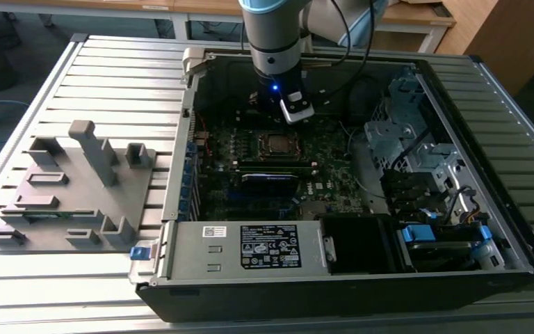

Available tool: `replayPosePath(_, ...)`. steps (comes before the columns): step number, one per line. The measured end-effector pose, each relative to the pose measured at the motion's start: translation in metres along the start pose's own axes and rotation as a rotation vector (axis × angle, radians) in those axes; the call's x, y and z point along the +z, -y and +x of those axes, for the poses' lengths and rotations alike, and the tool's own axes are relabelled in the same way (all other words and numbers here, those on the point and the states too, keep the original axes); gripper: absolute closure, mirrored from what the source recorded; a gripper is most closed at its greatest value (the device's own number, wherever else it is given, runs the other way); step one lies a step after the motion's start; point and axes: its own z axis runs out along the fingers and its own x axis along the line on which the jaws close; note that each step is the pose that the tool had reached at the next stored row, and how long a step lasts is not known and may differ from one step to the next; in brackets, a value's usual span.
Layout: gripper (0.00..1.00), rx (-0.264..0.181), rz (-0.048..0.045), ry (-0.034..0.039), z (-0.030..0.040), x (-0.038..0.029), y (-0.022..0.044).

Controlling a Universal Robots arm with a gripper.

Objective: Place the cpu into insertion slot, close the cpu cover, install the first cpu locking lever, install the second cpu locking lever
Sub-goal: 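Install the first cpu locking lever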

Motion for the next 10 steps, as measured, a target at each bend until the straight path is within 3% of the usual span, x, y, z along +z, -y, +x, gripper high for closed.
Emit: replayPosePath(10,0.9,0.0,-0.0003,-0.0002,0.0014,0.0003,-0.0041)
